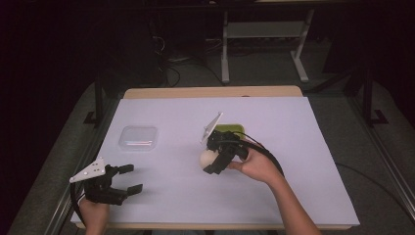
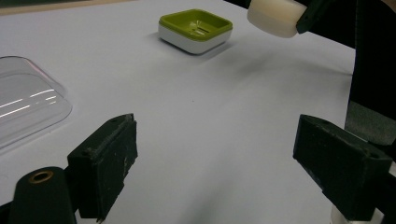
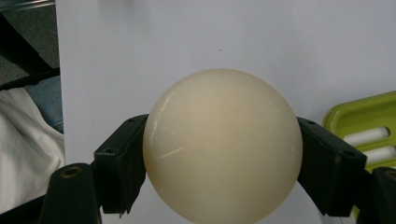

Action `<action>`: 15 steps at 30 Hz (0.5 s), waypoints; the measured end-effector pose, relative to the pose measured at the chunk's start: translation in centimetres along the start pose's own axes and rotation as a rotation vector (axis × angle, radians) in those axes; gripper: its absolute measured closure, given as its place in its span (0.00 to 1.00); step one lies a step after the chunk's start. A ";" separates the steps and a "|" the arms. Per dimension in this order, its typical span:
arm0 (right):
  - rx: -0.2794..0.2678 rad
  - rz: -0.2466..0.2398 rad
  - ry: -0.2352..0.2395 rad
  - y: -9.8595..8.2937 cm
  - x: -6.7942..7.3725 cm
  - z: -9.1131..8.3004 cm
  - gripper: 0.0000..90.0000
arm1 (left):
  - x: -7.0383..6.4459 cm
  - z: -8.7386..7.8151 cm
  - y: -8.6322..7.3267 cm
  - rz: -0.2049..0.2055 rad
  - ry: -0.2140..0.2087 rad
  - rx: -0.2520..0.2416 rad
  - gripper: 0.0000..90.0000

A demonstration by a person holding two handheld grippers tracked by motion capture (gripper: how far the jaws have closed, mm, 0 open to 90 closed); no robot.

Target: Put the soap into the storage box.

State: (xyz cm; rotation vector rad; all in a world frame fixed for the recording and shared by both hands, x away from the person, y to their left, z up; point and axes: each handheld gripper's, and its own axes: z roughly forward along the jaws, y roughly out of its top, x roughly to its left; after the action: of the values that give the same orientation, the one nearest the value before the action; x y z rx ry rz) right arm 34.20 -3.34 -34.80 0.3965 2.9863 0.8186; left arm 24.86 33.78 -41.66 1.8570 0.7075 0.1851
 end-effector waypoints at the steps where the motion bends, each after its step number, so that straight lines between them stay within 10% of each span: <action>1: -0.001 0.003 0.002 0.0 -0.1 -0.1 0.26 | 0.0 0.0 0.0 0.000 0.000 0.000 0.15; 15: 0.003 0.038 -0.015 -0.2 -1.8 -1.0 0.26 | 0.0 0.0 0.0 0.000 -0.001 0.001 0.15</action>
State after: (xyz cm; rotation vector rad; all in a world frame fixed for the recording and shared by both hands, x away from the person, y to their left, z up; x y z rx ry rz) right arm 35.85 -4.47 -34.17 0.4591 2.9753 0.8103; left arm 24.86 33.78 -41.65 1.8579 0.7064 0.1838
